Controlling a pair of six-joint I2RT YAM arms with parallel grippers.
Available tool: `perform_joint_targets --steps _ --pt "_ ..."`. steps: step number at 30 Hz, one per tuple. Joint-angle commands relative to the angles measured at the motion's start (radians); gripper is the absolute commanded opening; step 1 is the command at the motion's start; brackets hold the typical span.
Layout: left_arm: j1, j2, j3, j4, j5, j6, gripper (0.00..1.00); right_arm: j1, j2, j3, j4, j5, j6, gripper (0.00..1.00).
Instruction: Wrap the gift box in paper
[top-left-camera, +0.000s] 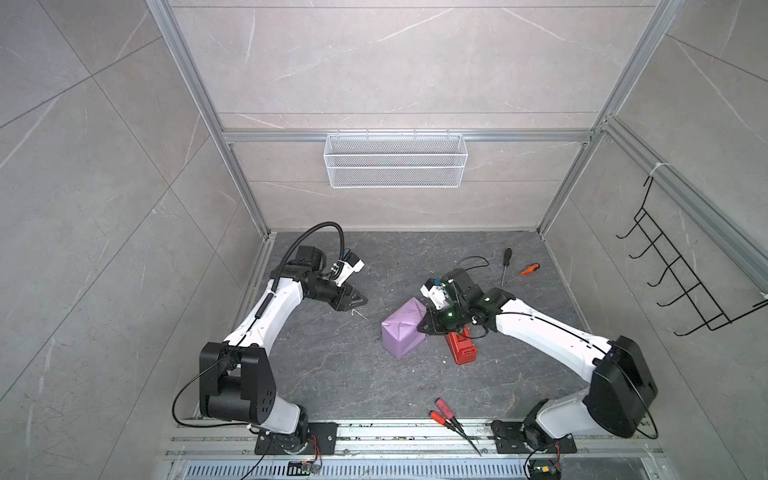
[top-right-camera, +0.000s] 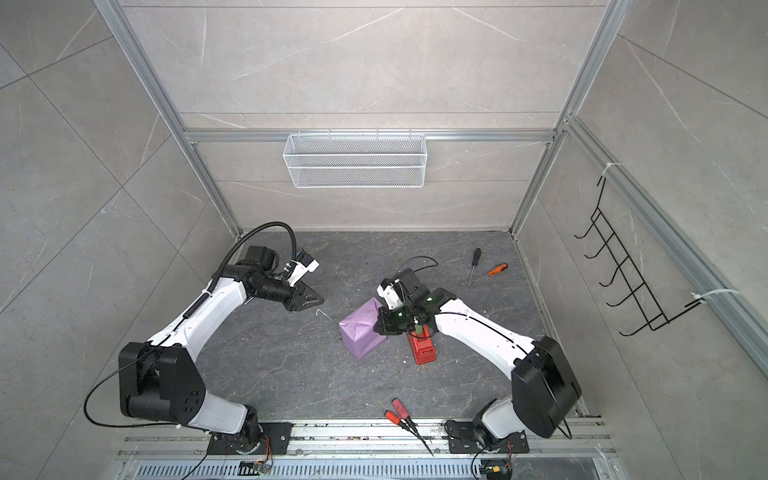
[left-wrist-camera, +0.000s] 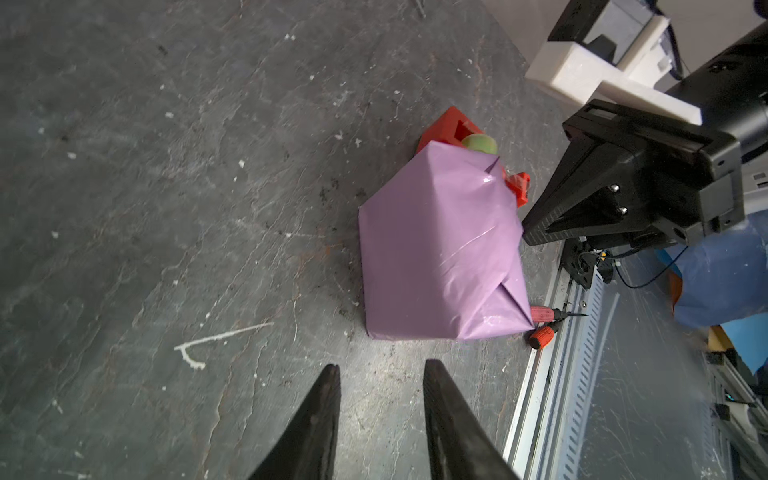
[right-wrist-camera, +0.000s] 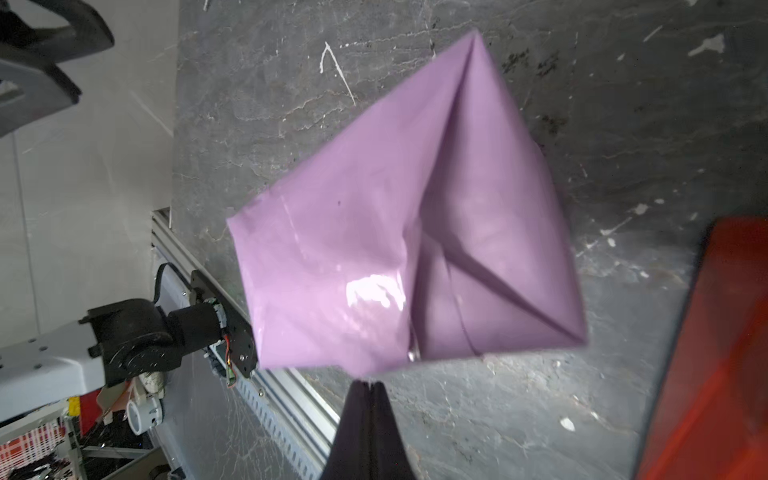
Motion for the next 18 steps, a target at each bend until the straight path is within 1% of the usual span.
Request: perform_joint_targets --steps 1,3,7,9,12,15,18 --pt "0.025 -0.044 -0.014 0.048 0.017 -0.023 0.39 0.017 0.063 0.084 0.067 0.087 0.021 0.00" --pt "0.049 -0.049 -0.022 0.052 0.023 -0.025 0.39 0.018 0.122 0.138 0.072 0.111 0.021 0.00" --pt "0.099 -0.064 -0.046 0.069 0.007 -0.031 0.39 0.018 0.255 0.307 0.036 0.131 -0.014 0.00" --pt "0.120 -0.077 -0.069 0.087 -0.008 -0.031 0.44 0.017 0.309 0.386 0.013 0.137 -0.032 0.00" --pt "0.156 -0.094 -0.086 0.098 -0.016 -0.048 0.47 0.015 0.371 0.486 -0.033 0.150 -0.061 0.00" --pt "0.183 -0.115 -0.117 0.136 -0.027 -0.066 0.53 0.013 0.445 0.565 -0.029 0.104 -0.073 0.00" --pt "0.191 -0.104 -0.107 0.132 -0.028 -0.059 0.55 0.012 0.509 0.675 -0.084 0.086 -0.080 0.00"
